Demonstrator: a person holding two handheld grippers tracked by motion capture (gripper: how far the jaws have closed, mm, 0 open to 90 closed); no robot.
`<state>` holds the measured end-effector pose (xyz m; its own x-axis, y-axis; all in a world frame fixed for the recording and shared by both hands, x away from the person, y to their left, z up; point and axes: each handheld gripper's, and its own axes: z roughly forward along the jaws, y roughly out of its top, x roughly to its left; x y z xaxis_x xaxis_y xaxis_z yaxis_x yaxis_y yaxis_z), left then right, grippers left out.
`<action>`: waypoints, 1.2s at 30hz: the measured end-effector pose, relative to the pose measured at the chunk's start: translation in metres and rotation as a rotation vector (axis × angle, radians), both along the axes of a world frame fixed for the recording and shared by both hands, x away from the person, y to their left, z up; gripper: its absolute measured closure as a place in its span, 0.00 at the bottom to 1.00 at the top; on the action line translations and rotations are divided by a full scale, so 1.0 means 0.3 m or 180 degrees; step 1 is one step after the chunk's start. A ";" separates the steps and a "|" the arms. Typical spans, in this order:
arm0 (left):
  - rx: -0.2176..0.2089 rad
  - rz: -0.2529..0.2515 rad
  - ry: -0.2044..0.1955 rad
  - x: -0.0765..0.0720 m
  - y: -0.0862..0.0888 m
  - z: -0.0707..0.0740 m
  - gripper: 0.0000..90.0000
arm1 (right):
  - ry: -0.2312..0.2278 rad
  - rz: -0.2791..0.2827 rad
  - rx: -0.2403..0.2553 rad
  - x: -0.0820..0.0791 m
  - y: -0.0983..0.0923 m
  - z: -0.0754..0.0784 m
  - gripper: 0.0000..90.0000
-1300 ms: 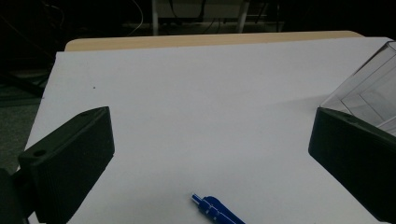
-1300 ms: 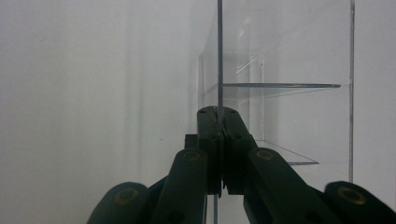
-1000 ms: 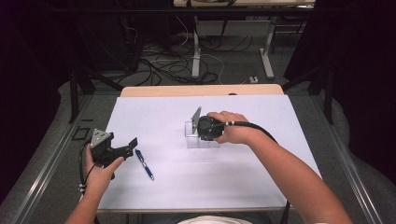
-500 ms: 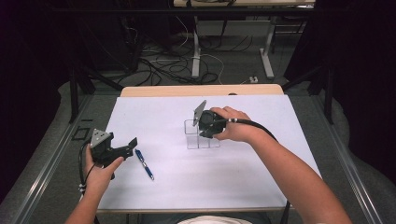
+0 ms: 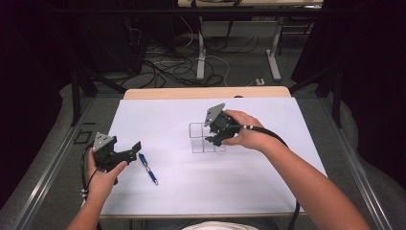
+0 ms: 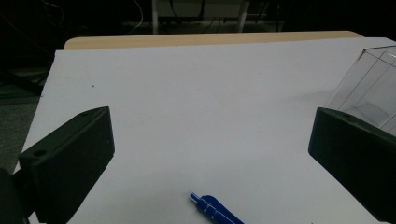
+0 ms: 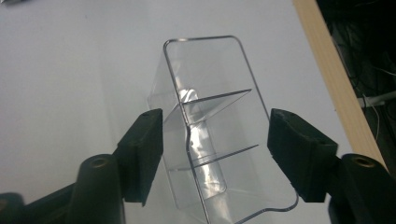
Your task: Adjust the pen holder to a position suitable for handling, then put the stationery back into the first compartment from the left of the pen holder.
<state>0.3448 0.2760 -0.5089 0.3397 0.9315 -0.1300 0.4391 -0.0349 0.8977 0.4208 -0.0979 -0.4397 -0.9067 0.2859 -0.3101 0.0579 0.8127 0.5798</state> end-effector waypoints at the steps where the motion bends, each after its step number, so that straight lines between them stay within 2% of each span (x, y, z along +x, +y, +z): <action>1: -0.0002 0.0000 0.0006 0.000 0.000 0.000 0.00 | 0.0001 -0.0025 0.0072 -0.002 -0.008 0.002 0.37; 3: -0.0007 0.0009 0.0005 0.001 0.000 -0.001 0.00 | -0.0013 -0.0083 0.0182 -0.009 -0.024 0.006 0.37; 10: 0.0000 -0.0006 0.0013 -0.001 -0.001 0.000 0.00 | 0.0283 -0.0564 0.0583 -0.039 -0.086 0.011 0.35; 13: -0.0032 0.0013 0.0014 -0.002 -0.002 0.002 0.00 | 0.0270 -0.0746 0.0861 -0.056 -0.117 0.011 0.25; 14: -0.0041 0.0027 0.0015 -0.004 -0.001 0.003 0.00 | 0.0310 -0.0797 0.0930 -0.062 -0.128 0.011 0.25; 16: -0.0072 0.0033 0.0017 -0.006 -0.001 0.004 0.00 | 0.0374 -0.0981 0.0979 -0.080 -0.143 0.007 0.21; 17: -0.0048 0.0020 0.0033 -0.007 0.002 0.006 0.00 | 0.0337 -0.1027 0.1006 -0.089 -0.154 0.000 0.19; 19: -0.0056 0.0026 0.0031 -0.008 0.004 0.007 0.00 | 0.0298 -0.1099 0.1164 -0.111 -0.173 -0.014 0.17; 21: -0.0106 0.0030 0.0047 -0.010 0.005 0.008 0.00 | 0.0240 -0.1161 0.1270 -0.131 -0.188 -0.027 0.15; 27: -0.0219 -0.0028 0.0147 -0.017 0.003 0.014 0.00 | 0.0119 -0.1355 0.1440 -0.185 -0.223 -0.066 0.01; 32: -0.0188 -0.0070 0.0144 -0.032 -0.008 0.022 0.00 | 0.0060 -0.1525 0.1553 -0.217 -0.263 -0.084 0.00; 36: -0.0225 -0.0028 0.0242 -0.038 -0.019 0.028 0.02 | -0.0011 -0.1646 0.1691 -0.229 -0.302 -0.095 0.00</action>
